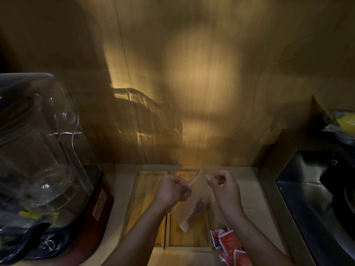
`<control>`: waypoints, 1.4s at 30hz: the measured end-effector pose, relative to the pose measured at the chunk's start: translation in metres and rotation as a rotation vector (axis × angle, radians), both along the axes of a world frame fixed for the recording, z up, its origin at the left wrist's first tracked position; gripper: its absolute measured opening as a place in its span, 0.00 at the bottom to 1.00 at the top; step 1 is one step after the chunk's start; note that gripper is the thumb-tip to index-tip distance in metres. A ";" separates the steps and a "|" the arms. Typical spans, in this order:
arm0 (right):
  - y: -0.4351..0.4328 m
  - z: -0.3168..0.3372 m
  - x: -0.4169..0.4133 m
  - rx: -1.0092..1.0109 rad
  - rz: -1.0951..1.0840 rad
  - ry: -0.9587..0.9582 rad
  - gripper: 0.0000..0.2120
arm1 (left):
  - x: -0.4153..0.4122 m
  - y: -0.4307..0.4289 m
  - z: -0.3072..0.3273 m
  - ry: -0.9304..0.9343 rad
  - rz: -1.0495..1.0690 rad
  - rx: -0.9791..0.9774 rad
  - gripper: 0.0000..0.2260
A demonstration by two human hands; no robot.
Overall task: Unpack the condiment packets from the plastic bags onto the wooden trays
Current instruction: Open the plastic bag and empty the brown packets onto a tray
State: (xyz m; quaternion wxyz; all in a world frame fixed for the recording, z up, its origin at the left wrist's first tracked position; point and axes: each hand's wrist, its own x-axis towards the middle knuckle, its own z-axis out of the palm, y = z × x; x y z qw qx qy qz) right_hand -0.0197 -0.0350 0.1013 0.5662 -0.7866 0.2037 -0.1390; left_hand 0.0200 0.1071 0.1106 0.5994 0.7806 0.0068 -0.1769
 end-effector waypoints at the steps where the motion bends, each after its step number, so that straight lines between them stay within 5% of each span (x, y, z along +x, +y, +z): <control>1: 0.003 -0.002 0.001 0.065 0.039 0.030 0.06 | -0.001 0.000 -0.001 0.024 0.030 -0.019 0.05; 5: 0.017 -0.001 0.000 0.279 0.199 0.211 0.15 | -0.003 0.001 -0.008 -0.010 0.083 0.036 0.05; 14: 0.028 0.007 0.010 0.374 0.313 0.357 0.13 | -0.005 -0.001 -0.020 -0.145 0.035 0.226 0.19; 22: 0.015 0.000 0.013 0.339 0.432 0.308 0.12 | -0.004 0.015 -0.011 0.252 -0.082 -0.152 0.11; 31: 0.007 -0.014 0.016 0.518 0.429 0.228 0.11 | -0.004 0.017 -0.016 0.560 0.041 -0.491 0.10; 36: 0.007 -0.016 0.017 0.366 0.506 0.230 0.15 | -0.008 0.013 -0.012 0.239 -0.040 -0.148 0.05; 42: 0.004 -0.007 0.021 0.033 0.710 0.225 0.08 | 0.004 0.017 -0.012 0.102 -0.236 -0.094 0.11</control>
